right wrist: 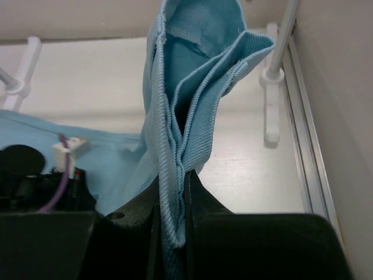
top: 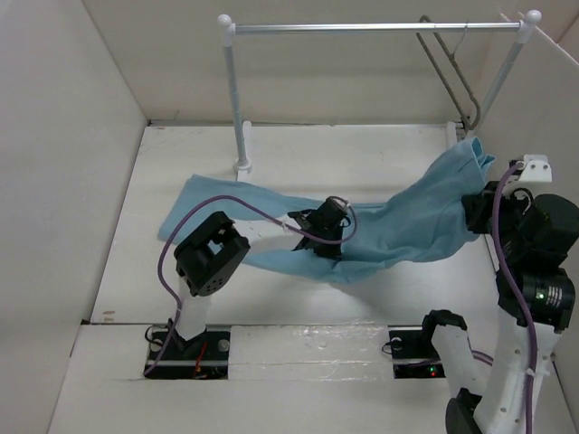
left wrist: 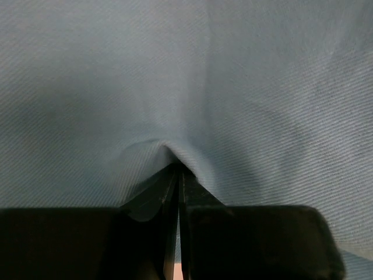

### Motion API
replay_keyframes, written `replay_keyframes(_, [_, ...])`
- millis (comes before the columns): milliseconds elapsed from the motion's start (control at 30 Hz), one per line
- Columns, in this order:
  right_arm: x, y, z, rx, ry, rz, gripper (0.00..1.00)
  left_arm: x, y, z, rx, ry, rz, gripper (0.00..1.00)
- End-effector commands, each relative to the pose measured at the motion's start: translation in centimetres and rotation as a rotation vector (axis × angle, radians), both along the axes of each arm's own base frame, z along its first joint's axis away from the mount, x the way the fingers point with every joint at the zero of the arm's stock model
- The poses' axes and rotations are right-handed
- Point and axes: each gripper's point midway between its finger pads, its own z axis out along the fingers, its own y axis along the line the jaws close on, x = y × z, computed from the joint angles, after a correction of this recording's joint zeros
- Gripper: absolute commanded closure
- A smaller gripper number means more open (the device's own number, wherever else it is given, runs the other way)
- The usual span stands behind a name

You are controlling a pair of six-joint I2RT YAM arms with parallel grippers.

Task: Place the trousers on the hanger
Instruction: Fold the trousers

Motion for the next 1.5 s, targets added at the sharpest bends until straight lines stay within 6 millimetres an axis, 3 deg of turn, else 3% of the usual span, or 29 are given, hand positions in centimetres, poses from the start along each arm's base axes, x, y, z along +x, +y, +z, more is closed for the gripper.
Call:
replay_keyframes(0, [-0.4,1.0,4.8,-0.06,-0.129,0.064,1.0,-4.2,-3.6,-1.6,-0.002,0.047,-0.113,1.0])
replay_keyframes(33, [-0.2,1.8,5.1,-0.047,-0.138,0.112,1.0,-6.2,-4.9,-2.7,0.003,0.081,-0.162,1.0])
replay_keyframes(133, [0.8,3.7,5.8,0.015,-0.183,0.201,1.0,-7.7,-6.6,-3.3,-0.04,0.167,-0.187,1.0])
replay_keyframes(200, [1.8,4.8,5.8,0.035,-0.195,0.253,1.0,-7.5,-6.9,-2.0,-0.064,0.152,-0.185,1.0])
replay_keyframes(233, [2.1,5.3,5.7,0.051,-0.197,0.278,1.0,-7.0,-6.7,0.2,-0.087,0.099,-0.179,1.0])
replay_keyframes(300, [3.6,6.4,5.8,0.066,-0.198,0.327,1.0,-4.1,-4.7,2.7,-0.088,0.041,-0.107,1.0])
replay_keyframes(333, [3.9,7.7,5.9,0.082,-0.195,0.374,1.0,-2.5,-3.3,6.3,-0.12,-0.051,-0.066,0.98])
replay_keyframes(367, [4.3,8.3,6.0,0.091,-0.195,0.394,1.0,-0.1,-1.5,8.4,-0.132,-0.1,-0.001,0.79])
replay_keyframes(400, [4.8,8.8,6.8,0.092,-0.225,0.409,1.0,1.0,0.4,9.8,-0.117,-0.129,0.044,0.72])
replay_keyframes(433, [5.6,10.1,6.6,0.112,-0.213,0.433,1.0,2.9,2.6,13.9,-0.154,-0.226,0.116,0.67])
replay_keyframes(533, [8.1,12.6,7.3,0.126,-0.22,0.45,1.0,8.0,10.5,21.5,-0.197,-0.401,0.326,0.61])
replay_keyframes(600, [8.4,16.8,7.7,0.131,-0.217,0.539,1.0,10.7,16.2,24.8,-0.198,-0.477,0.471,0.6])
replay_keyframes(633, [9.0,17.6,8.4,0.126,-0.232,0.518,1.0,10.9,18.4,27.8,-0.232,-0.539,0.53,0.6])
replay_keyframes(667, [9.6,21.1,7.1,0.12,-0.188,0.583,1.0,11.2,20.2,29.2,-0.237,-0.57,0.578,0.6])
replay_keyframes(733, [10.5,24.0,8.1,0.127,-0.213,0.613,1.0,11.7,25.2,32.4,-0.253,-0.652,0.71,0.6])
replay_keyframes(767, [12.3,26.2,6.4,0.111,-0.17,0.615,1.0,11.7,26.5,33.3,-0.262,-0.678,0.743,0.6])
replay_keyframes(867, [14.0,33.8,4.7,0.097,-0.141,0.694,1.0,11.9,31.1,36.5,-0.287,-0.754,0.84,0.6])
replay_keyframes(933, [13.5,39.4,3.5,0.099,-0.117,0.785,1.0,11.6,32.6,38.1,-0.293,-0.783,0.864,0.6])
replay_keyframes(967, [13.2,44.1,4.5,0.121,-0.142,0.836,1.0,11.2,34.4,38.9,-0.276,-0.803,0.906,0.6])
replay_keyframes(1000, [14.3,45.6,0.7,0.086,-0.076,0.836,1.0,11.1,34.5,39.1,-0.278,-0.807,0.906,0.6])
replay_keyframes(1067, [11.4,51.9,-1.7,0.087,-0.044,0.966,0.73,10.3,35.4,40.3,-0.256,-0.844,0.941,0.6])
replay_keyframes(1100, [10.4,53.7,-0.6,0.093,-0.037,1.009,0.57,9.9,35.9,40.7,-0.242,-0.858,0.957,0.59])
replay_keyframes(1133, [9.2,57.0,-6.7,0.041,0.087,1.086,0.35,9.7,36.5,41.0,-0.223,-0.87,0.984,0.58])
replay_keyframes(1167, [8.0,57.5,-9.3,-0.015,0.184,1.117,0.27,9.3,37.0,40.6,-0.188,-0.867,0.993,0.54])
replay_keyframes(1267, [7.7,57.0,-9.1,-0.02,0.165,1.125,0.27,9.5,37.1,38.9,-0.16,-0.841,0.996,0.54])
replay_keyframes(1300, [6.9,55.5,-13.9,-0.068,0.256,1.121,0.29,9.7,37.3,37.3,-0.145,-0.815,0.998,0.54])
replay_keyframes(1333, [6.6,53.5,-10.3,-0.023,0.189,1.113,0.31,10.0,36.9,36.3,-0.146,-0.793,0.983,0.53])
replay_keyframes(1367, [7.2,52.6,-9.5,0.011,0.135,1.099,0.34,10.7,36.3,35.1,-0.15,-0.765,0.958,0.53])
replay_keyframes(1467, [6.6,45.8,-12.7,0.004,0.217,1.021,0.59,12.3,33.4,29.3,-0.194,-0.608,0.846,0.53])
